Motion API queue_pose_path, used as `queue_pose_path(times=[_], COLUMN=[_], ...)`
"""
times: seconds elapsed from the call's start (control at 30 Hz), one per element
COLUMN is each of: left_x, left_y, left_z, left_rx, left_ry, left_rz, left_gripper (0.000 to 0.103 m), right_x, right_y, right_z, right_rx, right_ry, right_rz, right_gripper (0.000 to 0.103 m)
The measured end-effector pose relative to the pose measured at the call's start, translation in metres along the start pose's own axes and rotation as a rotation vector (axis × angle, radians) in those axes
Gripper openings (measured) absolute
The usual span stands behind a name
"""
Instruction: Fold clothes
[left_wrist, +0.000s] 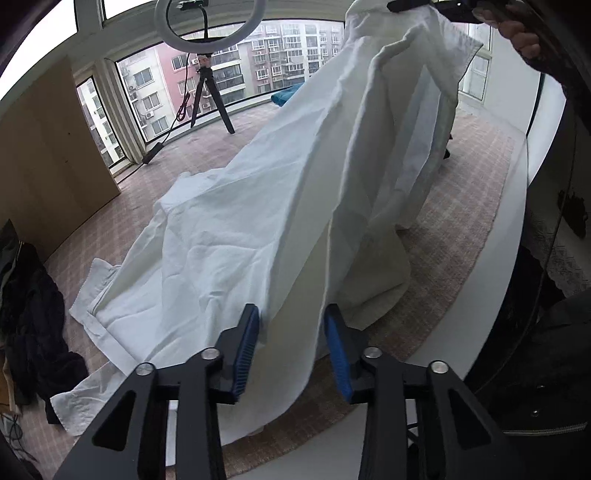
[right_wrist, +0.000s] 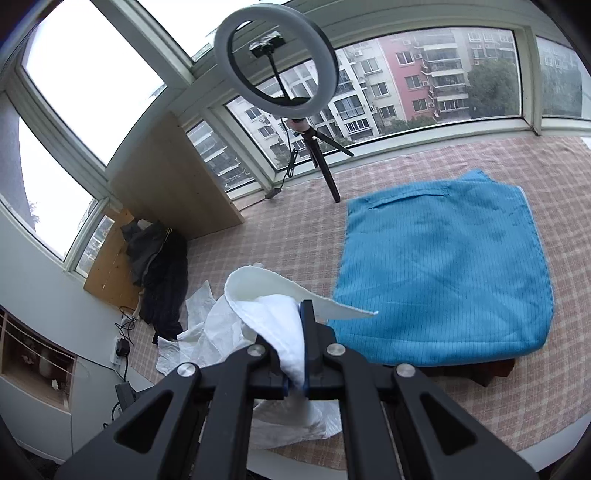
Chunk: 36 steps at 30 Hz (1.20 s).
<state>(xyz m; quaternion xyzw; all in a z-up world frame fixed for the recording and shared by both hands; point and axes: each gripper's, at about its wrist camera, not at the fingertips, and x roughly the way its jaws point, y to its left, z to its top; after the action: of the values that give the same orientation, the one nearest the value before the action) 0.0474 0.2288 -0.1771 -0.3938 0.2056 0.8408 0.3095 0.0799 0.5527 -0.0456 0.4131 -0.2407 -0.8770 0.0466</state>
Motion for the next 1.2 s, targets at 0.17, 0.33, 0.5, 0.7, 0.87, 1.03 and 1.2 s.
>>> queue_pose_path(times=[0.17, 0.33, 0.5, 0.7, 0.87, 1.03, 1.2], left_x=[0.01, -0.004, 0.002, 0.018, 0.03, 0.044, 0.018], left_y=[0.003, 0.011, 0.008, 0.0, -0.001, 0.001, 0.013], left_z=[-0.003, -0.001, 0.006, 0.019, 0.028, 0.028, 0.035], left_rx=[-0.005, -0.042, 0.016, 0.081, 0.117, 0.121, 0.063], left_ry=[0.033, 0.02, 0.063, 0.085, 0.084, 0.118, 0.014], left_rz=[0.011, -0.036, -0.083, -0.077, -0.064, -0.06, -0.037], left_gripper=[0.016, 0.026, 0.045, 0.045, 0.045, 0.023, 0.001], right_x=[0.002, 0.007, 0.011, 0.01, 0.008, 0.005, 0.006], right_y=[0.003, -0.002, -0.009, -0.011, -0.014, -0.013, -0.012], right_z=[0.003, 0.002, 0.003, 0.004, 0.003, 0.002, -0.001], right_rx=[-0.017, -0.008, 0.006, 0.007, 0.003, -0.017, -0.044], right_ry=[0.005, 0.017, 0.029, 0.035, 0.043, 0.048, 0.027], right_rz=[0.012, 0.011, 0.012, 0.015, 0.011, 0.006, -0.028], right_gripper=[0.005, 0.005, 0.005, 0.005, 0.007, 0.007, 0.007])
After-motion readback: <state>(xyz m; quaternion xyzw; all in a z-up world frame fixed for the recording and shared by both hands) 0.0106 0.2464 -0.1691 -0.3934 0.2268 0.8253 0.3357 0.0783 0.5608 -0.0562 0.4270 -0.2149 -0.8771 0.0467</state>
